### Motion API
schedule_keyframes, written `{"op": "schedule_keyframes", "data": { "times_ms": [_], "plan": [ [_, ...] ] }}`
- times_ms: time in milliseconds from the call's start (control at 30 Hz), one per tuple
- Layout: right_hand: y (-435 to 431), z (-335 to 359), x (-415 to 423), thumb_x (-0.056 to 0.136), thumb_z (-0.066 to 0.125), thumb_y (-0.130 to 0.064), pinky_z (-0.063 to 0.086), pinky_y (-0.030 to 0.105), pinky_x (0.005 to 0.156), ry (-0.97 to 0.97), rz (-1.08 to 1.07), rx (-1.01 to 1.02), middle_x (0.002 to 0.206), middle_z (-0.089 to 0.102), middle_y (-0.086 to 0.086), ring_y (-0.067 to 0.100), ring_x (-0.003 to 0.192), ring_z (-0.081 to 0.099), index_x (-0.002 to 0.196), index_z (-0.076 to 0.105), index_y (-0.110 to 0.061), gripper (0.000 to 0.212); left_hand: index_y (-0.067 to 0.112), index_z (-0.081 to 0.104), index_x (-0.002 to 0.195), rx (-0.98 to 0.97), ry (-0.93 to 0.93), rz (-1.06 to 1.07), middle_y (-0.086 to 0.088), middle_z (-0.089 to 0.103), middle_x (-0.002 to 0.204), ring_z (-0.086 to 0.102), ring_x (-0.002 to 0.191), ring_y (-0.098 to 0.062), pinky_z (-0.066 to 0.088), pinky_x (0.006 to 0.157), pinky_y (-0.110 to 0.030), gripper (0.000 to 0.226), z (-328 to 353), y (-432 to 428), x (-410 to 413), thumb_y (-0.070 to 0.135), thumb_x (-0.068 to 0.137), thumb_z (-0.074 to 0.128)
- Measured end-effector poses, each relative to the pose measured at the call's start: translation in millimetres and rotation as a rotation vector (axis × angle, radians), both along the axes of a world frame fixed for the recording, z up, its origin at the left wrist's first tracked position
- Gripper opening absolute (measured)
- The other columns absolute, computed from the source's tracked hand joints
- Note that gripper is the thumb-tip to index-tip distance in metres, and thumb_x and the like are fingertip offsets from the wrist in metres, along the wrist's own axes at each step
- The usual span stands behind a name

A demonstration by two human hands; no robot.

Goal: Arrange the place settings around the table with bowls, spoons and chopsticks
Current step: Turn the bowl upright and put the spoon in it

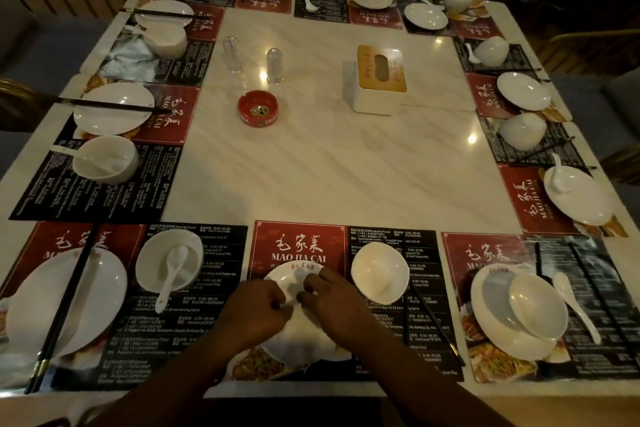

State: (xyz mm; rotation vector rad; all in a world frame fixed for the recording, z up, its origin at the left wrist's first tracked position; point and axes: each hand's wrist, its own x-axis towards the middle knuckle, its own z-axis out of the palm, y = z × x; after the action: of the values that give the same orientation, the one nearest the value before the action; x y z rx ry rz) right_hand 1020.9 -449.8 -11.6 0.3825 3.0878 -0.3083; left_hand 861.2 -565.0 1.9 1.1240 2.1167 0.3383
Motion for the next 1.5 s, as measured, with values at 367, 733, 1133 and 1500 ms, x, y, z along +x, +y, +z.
{"op": "schedule_keyframes", "data": {
  "times_ms": [367,733,1133,1500],
  "plan": [
    [47.1,63.5,65.8,0.093,0.066,-0.025,0.055,0.033,0.091,-0.017,-0.936,-0.252,0.113,0.071,0.000,0.017,0.104,0.065,0.115,0.071,-0.021,0.023,0.027,0.072,0.101,0.174,0.005,0.104,0.014,0.070,0.092,0.063,0.081,-0.002,0.056,0.076,-0.025,0.017,5.0,25.1,-17.0,0.028,0.084,0.072],
    [55.9,43.5,67.3,0.087,0.070,-0.035,0.057,0.030,0.080,-0.235,-1.033,-0.344,0.101,0.073,0.001,0.016,0.091,0.069,0.106,0.074,-0.014,0.028,0.030,0.069,0.104,0.175,0.012,0.023,0.013,0.069,0.092,0.064,0.079,-0.001,0.056,0.075,-0.024,0.020,3.0,33.3,-9.0,0.030,0.084,0.070],
    [55.4,34.6,64.8,0.089,0.064,-0.040,0.058,0.027,0.075,-0.231,-0.971,-0.250,0.095,0.073,-0.001,0.014,0.085,0.068,0.106,0.071,-0.015,0.031,0.028,0.070,0.104,0.183,0.018,0.098,0.016,0.066,0.088,0.063,0.076,-0.001,0.051,0.069,-0.017,0.020,6.4,32.3,-2.8,0.025,0.085,0.073],
    [60.8,32.9,78.6,0.093,0.062,-0.038,0.053,0.026,0.086,-0.077,-0.914,-0.344,0.111,0.061,0.000,0.015,0.097,0.062,0.102,0.074,-0.017,0.025,0.026,0.070,0.106,0.153,0.003,0.036,0.014,0.069,0.090,0.062,0.077,0.000,0.046,0.071,-0.014,0.020,13.2,45.4,37.1,0.025,0.086,0.072]
  ]
}}
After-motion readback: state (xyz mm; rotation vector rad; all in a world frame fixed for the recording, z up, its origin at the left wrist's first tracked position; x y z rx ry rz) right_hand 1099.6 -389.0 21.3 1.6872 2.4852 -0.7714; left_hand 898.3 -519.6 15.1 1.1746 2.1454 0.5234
